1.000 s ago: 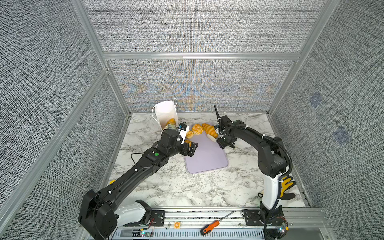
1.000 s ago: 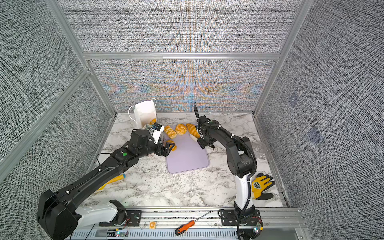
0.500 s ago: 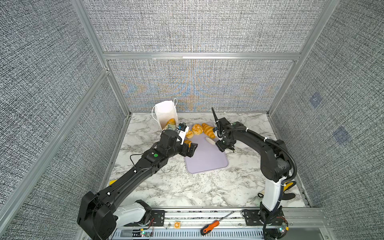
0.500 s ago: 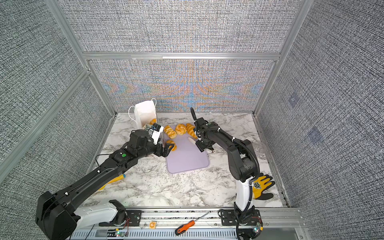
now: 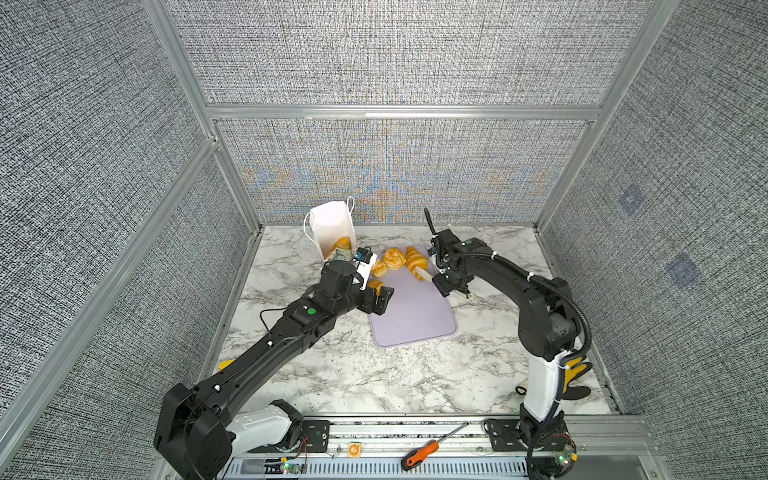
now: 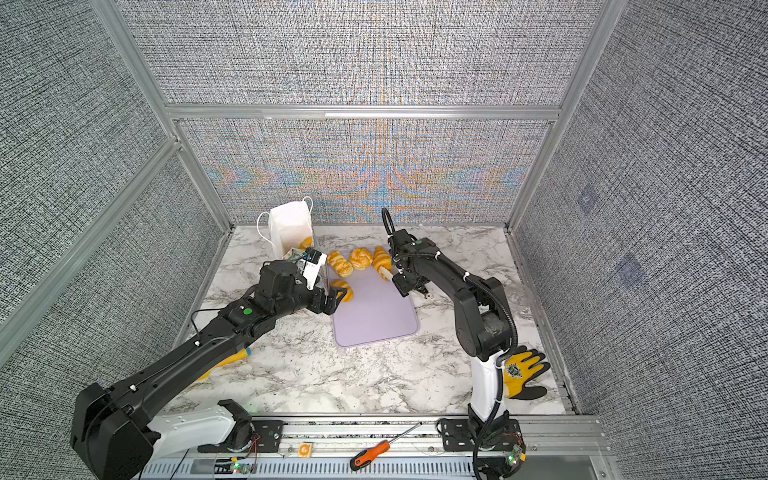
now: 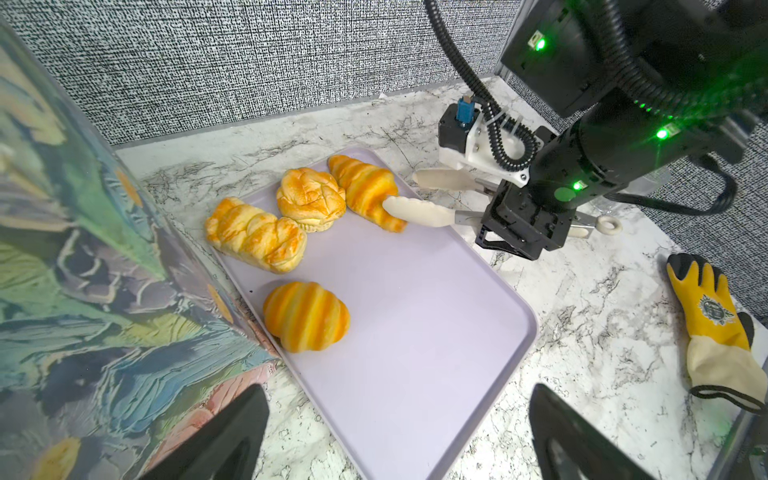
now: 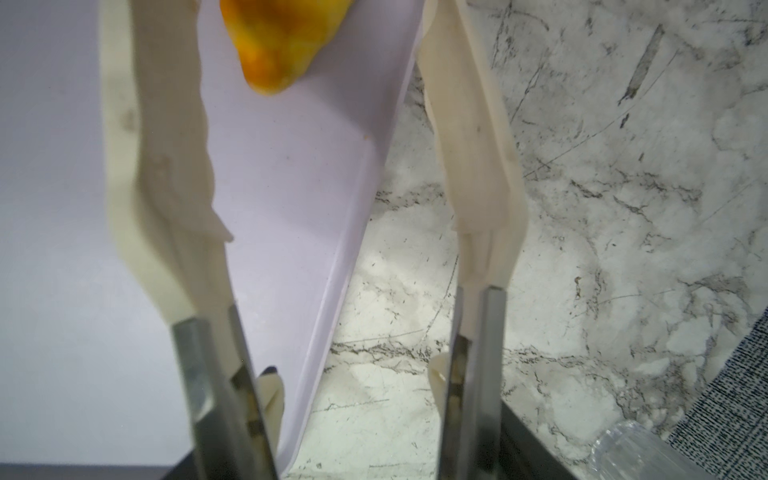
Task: Place the fake bread into the paper bag
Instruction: 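Lower the tongs onto the striped croissant farthest from the robot with the right gripper, then squeeze the tongs on the croissant and lift it with the right gripper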
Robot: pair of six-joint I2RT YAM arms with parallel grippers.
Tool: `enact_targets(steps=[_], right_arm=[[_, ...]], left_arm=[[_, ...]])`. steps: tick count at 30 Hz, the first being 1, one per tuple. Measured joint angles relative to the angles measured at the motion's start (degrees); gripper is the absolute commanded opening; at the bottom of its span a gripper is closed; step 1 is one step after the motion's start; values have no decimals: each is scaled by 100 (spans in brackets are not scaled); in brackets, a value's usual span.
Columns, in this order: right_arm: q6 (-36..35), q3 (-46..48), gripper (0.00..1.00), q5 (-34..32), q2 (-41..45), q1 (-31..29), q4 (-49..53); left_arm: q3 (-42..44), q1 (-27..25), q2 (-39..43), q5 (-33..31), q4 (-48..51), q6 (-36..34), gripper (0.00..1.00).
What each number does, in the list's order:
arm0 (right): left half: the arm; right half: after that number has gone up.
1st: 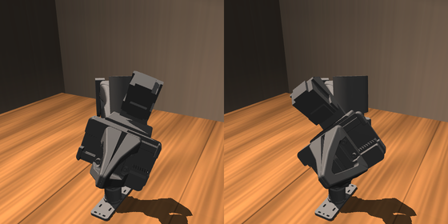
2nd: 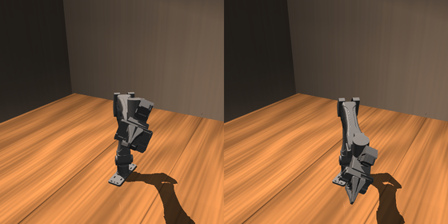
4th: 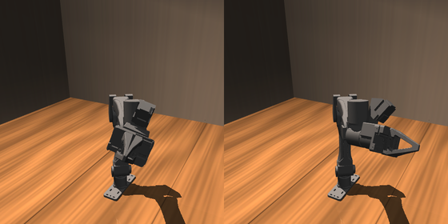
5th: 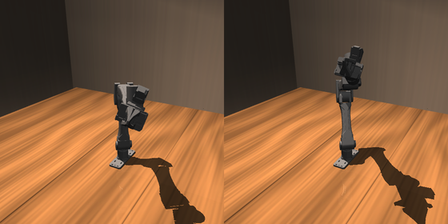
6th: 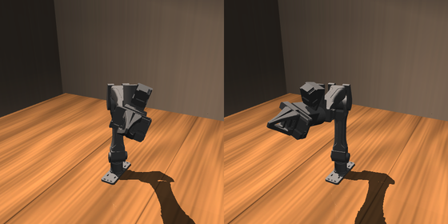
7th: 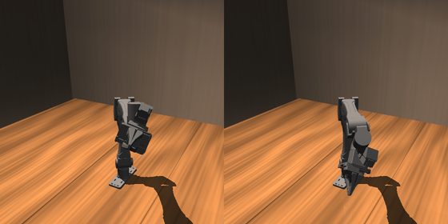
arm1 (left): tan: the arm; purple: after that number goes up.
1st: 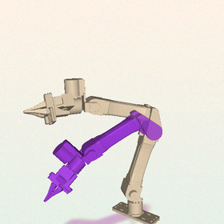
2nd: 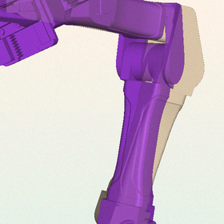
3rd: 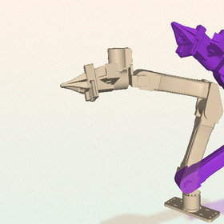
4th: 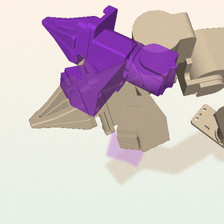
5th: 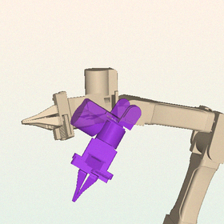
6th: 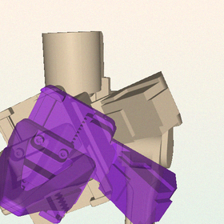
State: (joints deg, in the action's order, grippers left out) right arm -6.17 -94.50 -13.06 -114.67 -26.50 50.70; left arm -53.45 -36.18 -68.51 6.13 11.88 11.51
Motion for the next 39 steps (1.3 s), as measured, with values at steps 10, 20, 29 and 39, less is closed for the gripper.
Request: enact_targets(steps=[10, 20, 29, 39], right_arm=[[177, -542, 71, -225, -487, -107, 177], [190, -1054, 73, -487, -935, -291, 332], [105, -1327, 55, -748, -1294, -317, 551], [90, -448, 55, -750, -619, -457, 614]], left_arm=[[0, 0, -81, -11, 2, -57, 99], [-33, 0, -98, -17, 7, -81, 99], [-44, 0, -103, -17, 7, -81, 99], [-44, 0, -94, -17, 7, -79, 99]])
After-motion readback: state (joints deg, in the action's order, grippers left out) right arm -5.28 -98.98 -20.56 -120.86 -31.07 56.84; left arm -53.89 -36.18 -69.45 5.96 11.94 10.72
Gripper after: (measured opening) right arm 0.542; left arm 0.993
